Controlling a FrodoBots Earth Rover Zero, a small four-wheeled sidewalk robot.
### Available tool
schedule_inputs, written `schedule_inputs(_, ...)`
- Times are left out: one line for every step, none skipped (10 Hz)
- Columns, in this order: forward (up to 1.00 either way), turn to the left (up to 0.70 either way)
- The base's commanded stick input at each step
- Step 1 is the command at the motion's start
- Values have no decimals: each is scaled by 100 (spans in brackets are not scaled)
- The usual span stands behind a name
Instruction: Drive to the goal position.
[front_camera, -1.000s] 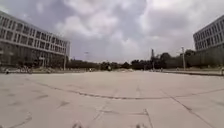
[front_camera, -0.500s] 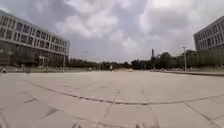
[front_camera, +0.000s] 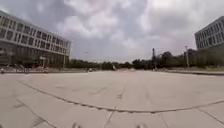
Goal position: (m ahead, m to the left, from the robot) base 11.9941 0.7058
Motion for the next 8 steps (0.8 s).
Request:
schedule_inputs(70,0)
schedule_inputs(70,0)
schedule_inputs(70,0)
schedule_inputs(70,0)
schedule_inputs(70,0)
schedule_inputs(70,0)
schedule_inputs(70,0)
schedule_inputs(70,0)
